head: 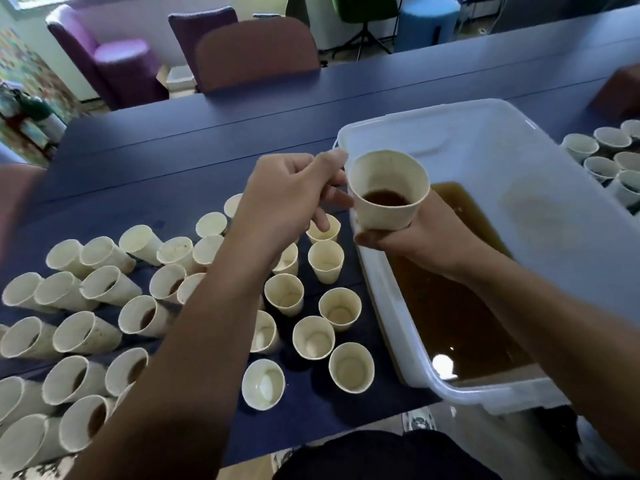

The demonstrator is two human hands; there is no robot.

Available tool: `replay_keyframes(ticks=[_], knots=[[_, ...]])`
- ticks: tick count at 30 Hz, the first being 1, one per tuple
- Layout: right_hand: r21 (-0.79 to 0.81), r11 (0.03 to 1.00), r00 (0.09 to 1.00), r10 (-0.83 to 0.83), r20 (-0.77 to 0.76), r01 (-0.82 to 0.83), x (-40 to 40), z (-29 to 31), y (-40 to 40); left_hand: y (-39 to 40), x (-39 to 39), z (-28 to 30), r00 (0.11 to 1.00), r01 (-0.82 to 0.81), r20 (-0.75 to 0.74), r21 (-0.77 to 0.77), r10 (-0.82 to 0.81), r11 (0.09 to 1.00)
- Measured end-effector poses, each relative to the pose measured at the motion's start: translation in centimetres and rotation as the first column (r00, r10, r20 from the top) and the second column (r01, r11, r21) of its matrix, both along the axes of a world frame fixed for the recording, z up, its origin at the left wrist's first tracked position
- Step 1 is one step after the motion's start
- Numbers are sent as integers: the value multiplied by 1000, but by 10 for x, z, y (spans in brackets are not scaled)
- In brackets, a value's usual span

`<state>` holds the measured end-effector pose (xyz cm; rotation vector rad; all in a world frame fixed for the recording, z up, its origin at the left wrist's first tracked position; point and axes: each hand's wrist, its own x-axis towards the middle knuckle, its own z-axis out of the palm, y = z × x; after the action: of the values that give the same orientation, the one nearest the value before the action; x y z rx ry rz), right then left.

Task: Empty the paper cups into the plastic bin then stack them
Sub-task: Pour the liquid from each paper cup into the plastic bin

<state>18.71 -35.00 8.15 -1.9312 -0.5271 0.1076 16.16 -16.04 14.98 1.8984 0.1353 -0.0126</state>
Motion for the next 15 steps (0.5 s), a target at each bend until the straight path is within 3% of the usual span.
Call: replay_keyframes(ticks=[3, 7, 12, 15], knots=[[-92, 993, 995, -73, 75, 80, 7, 1, -18, -8, 4, -18, 997, -22, 74, 49, 18, 999], [-190, 971, 988, -133, 81, 146, 18, -12, -38, -22, 6, -53, 991, 83, 71, 349, -115, 933], [-250, 946, 978, -197, 66, 208, 29, -30, -54, -31, 4, -77, 913, 397, -122, 493, -390, 774], [-288, 928, 971, -237, 40, 238, 34, -42, -59, -32, 5, -83, 875, 480, -223, 518, -431, 708]])
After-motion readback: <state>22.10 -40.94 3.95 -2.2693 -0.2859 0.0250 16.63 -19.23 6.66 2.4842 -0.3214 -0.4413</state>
